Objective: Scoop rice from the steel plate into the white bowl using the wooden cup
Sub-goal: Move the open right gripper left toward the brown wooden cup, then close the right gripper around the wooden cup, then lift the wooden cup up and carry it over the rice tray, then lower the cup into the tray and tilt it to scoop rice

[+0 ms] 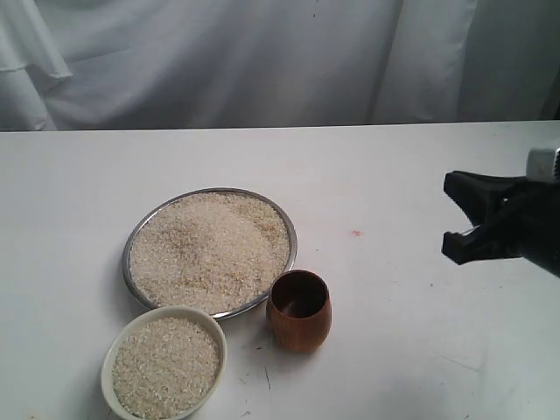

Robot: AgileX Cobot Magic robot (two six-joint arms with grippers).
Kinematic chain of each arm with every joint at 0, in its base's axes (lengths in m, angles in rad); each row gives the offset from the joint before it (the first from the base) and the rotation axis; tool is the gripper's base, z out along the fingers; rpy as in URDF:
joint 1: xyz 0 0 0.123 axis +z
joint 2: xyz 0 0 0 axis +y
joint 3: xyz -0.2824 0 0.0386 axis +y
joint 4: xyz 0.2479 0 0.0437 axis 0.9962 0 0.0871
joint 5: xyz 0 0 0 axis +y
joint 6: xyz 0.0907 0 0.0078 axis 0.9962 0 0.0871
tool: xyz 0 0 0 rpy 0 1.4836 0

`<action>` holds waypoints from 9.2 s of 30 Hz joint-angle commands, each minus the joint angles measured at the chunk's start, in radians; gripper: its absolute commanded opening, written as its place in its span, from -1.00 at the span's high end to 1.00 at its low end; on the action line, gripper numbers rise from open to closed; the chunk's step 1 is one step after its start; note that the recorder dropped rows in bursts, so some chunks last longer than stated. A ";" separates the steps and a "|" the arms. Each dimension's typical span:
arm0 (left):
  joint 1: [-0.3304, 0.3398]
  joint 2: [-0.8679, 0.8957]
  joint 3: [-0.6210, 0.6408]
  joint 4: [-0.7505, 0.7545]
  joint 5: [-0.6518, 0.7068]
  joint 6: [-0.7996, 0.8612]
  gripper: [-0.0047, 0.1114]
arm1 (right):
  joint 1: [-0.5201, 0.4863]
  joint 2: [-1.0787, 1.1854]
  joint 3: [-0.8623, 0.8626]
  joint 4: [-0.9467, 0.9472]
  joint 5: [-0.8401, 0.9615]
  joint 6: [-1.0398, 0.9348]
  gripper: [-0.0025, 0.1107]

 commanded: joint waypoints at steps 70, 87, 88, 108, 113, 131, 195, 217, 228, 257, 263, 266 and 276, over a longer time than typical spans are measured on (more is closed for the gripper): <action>-0.002 -0.005 0.005 -0.001 -0.006 -0.003 0.92 | 0.083 0.511 -0.060 -0.364 -0.252 -0.264 -0.91; -0.002 -0.005 0.005 -0.001 -0.006 -0.003 0.92 | 0.085 0.624 -0.313 -0.801 -0.166 0.053 -0.91; -0.002 -0.005 0.005 -0.001 -0.006 -0.003 0.92 | 0.085 0.641 -0.325 -0.826 -0.174 0.053 -0.91; -0.002 -0.005 0.005 -0.001 -0.006 -0.003 0.92 | 0.147 0.729 -0.477 -0.957 -0.228 0.131 -0.91; -0.002 -0.005 0.005 -0.001 -0.006 -0.003 0.92 | 0.147 0.761 -0.521 -0.958 -0.257 0.174 -0.91; -0.002 -0.005 0.005 -0.001 -0.006 -0.003 0.92 | 0.143 0.806 -0.546 -0.914 -0.294 0.183 0.37; -0.002 -0.005 0.005 -0.001 -0.006 -0.003 0.92 | 0.217 0.487 -0.909 -1.160 0.530 0.693 0.96; -0.002 -0.005 0.005 -0.001 -0.006 -0.003 0.92 | 0.450 0.705 -1.075 -1.193 0.895 -0.063 0.96; -0.002 -0.005 0.005 -0.001 -0.006 -0.003 0.92 | 0.579 0.733 -1.077 -1.193 0.945 -0.330 0.96; -0.002 -0.005 0.005 -0.001 -0.006 -0.003 0.92 | 0.694 0.962 -1.216 -1.146 0.978 -0.661 0.96; -0.002 -0.005 0.005 -0.001 -0.006 -0.003 0.92 | 0.720 0.953 -1.216 -1.098 1.037 -0.631 0.96; -0.002 -0.005 0.005 -0.001 -0.006 -0.003 0.92 | 0.725 0.946 -1.216 -1.074 1.037 -0.631 0.96; -0.002 -0.005 0.005 -0.001 -0.006 -0.003 0.92 | 0.734 0.906 -1.153 -0.992 1.088 -0.726 0.96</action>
